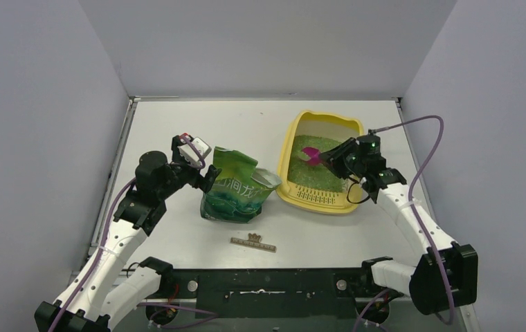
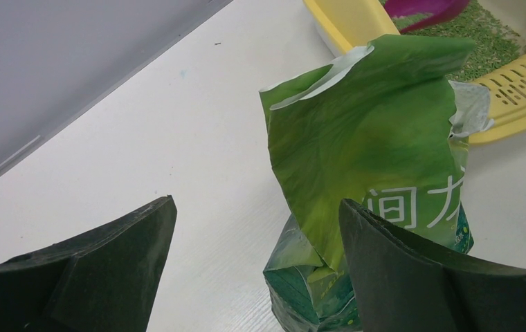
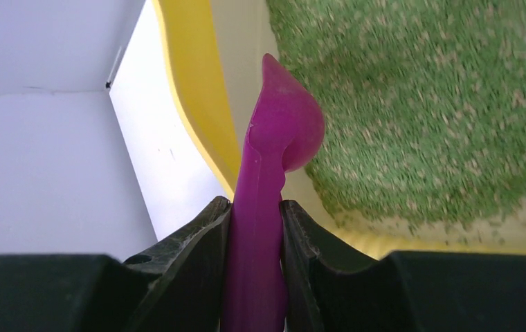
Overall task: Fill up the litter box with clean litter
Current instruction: Pour the cat litter into the litter box.
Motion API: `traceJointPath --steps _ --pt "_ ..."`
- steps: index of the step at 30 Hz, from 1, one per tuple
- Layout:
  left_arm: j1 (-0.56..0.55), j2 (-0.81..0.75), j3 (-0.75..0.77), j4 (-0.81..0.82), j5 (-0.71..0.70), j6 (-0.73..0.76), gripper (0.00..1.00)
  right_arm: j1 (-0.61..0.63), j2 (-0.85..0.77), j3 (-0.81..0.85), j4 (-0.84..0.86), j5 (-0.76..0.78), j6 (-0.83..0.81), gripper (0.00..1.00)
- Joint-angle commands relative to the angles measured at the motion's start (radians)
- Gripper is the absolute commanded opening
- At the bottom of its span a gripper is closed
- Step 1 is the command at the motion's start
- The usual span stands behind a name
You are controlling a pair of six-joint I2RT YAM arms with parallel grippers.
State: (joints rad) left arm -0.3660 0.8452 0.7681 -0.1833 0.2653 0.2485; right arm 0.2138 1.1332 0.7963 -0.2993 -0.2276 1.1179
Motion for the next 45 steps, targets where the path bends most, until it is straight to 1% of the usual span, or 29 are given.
traceJointPath --steps 1,4,7,12,16,18,20,25,27,30,35,40,45 --pt "-0.004 -0.009 0.005 0.040 0.010 0.014 0.86 -0.034 0.111 0.164 0.077 -0.020 -0.113 0.00" --pt "-0.004 -0.010 0.004 0.037 0.006 0.016 0.86 -0.035 0.173 0.267 -0.039 0.058 -0.193 0.00" --pt "-0.004 -0.015 0.005 0.034 0.001 0.018 0.86 -0.038 0.179 0.322 -0.120 0.103 -0.250 0.00" --pt "-0.004 -0.012 0.005 0.033 0.006 0.021 0.86 -0.038 0.120 0.359 -0.229 0.189 -0.351 0.00" --pt "-0.001 -0.016 0.007 0.027 -0.006 0.026 0.85 -0.037 0.060 0.386 -0.358 0.274 -0.463 0.00" --pt "-0.001 -0.015 0.007 0.028 0.001 0.026 0.85 -0.038 0.034 0.400 -0.411 0.283 -0.501 0.00" --pt "-0.001 -0.010 0.006 0.033 0.015 0.021 0.85 -0.039 0.010 0.402 -0.434 0.241 -0.539 0.00" --pt "-0.002 0.003 0.005 0.040 0.051 0.015 0.85 -0.040 -0.006 0.415 -0.437 -0.068 -0.555 0.00" --pt "-0.003 0.016 0.008 0.030 0.075 0.021 0.87 -0.039 -0.003 0.432 -0.435 -0.149 -0.544 0.00" --pt "-0.004 0.043 0.034 -0.011 0.104 0.030 0.87 -0.039 -0.010 0.471 -0.453 -0.202 -0.525 0.00" --pt "-0.008 0.060 0.040 -0.016 0.120 0.031 0.88 -0.040 -0.020 0.549 -0.490 -0.309 -0.539 0.00" --pt "-0.010 0.069 0.042 -0.015 0.118 0.031 0.84 -0.040 0.005 0.594 -0.523 -0.454 -0.557 0.00" --pt "-0.010 0.073 0.043 -0.016 0.122 0.032 0.77 -0.040 0.023 0.602 -0.518 -0.526 -0.539 0.00"
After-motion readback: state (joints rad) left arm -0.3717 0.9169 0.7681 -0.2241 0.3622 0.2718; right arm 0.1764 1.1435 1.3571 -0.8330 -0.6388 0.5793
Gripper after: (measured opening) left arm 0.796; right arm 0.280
